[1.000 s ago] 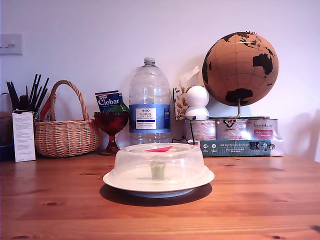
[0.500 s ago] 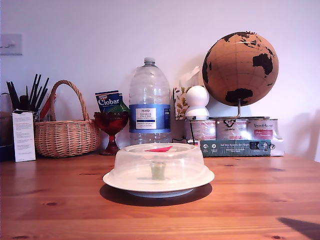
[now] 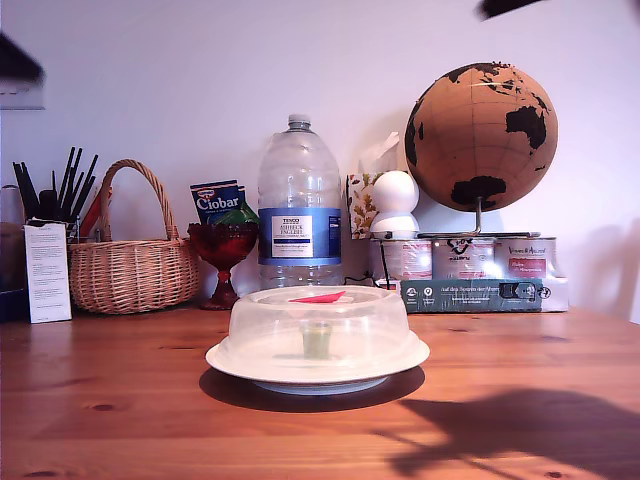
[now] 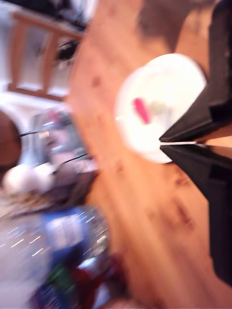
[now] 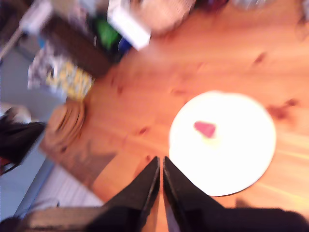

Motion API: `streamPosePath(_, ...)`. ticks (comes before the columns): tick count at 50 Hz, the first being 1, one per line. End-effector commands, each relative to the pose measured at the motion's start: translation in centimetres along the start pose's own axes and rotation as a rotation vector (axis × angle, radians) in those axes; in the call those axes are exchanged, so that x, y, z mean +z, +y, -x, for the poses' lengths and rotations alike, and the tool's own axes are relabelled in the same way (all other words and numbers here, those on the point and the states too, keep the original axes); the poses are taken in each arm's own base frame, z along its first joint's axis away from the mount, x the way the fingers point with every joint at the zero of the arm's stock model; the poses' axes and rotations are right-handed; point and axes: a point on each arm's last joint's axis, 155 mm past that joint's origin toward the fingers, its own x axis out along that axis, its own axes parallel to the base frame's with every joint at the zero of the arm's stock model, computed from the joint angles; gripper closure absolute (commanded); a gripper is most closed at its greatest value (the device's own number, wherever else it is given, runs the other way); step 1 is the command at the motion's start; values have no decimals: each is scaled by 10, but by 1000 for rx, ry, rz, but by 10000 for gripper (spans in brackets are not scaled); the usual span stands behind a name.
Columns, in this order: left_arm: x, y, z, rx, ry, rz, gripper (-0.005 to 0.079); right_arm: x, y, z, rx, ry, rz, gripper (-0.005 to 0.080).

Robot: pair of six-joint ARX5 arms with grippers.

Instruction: Lift the plastic dome with your right arm while removing the green coffee capsule from the plate using your left arm.

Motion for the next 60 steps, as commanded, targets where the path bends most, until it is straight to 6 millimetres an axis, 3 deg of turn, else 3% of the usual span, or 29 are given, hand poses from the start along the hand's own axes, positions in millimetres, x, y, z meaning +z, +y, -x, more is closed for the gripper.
streamPosePath(1, 0, -2, -6, -21, 9, -21, 762, -3, 1, -13, 12, 42, -10, 762)
streamPosePath(6, -5, -4, -15, -46, 30, -22, 762, -6, -4, -32, 13, 96, -32, 738)
streamPosePath(18, -10, -9, -32, -94, 45, -94, 762, -14, -21, -67, -15, 200, -168, 512)
streamPosePath(24, -14, -12, -38, -118, 64, -117, 762, -15, -27, -78, -27, 223, -231, 462)
streamPosePath(35, -19, -17, -45, -143, 83, -137, 762, -10, -32, -97, -39, 242, -314, 457)
streamPosePath(49, -18, -17, -46, -147, 83, -145, 762, -24, -36, -129, -53, 312, -365, 457)
streamPosePath(60, -17, -17, -46, -146, 81, -147, 762, -24, -36, -143, -56, 324, -393, 457)
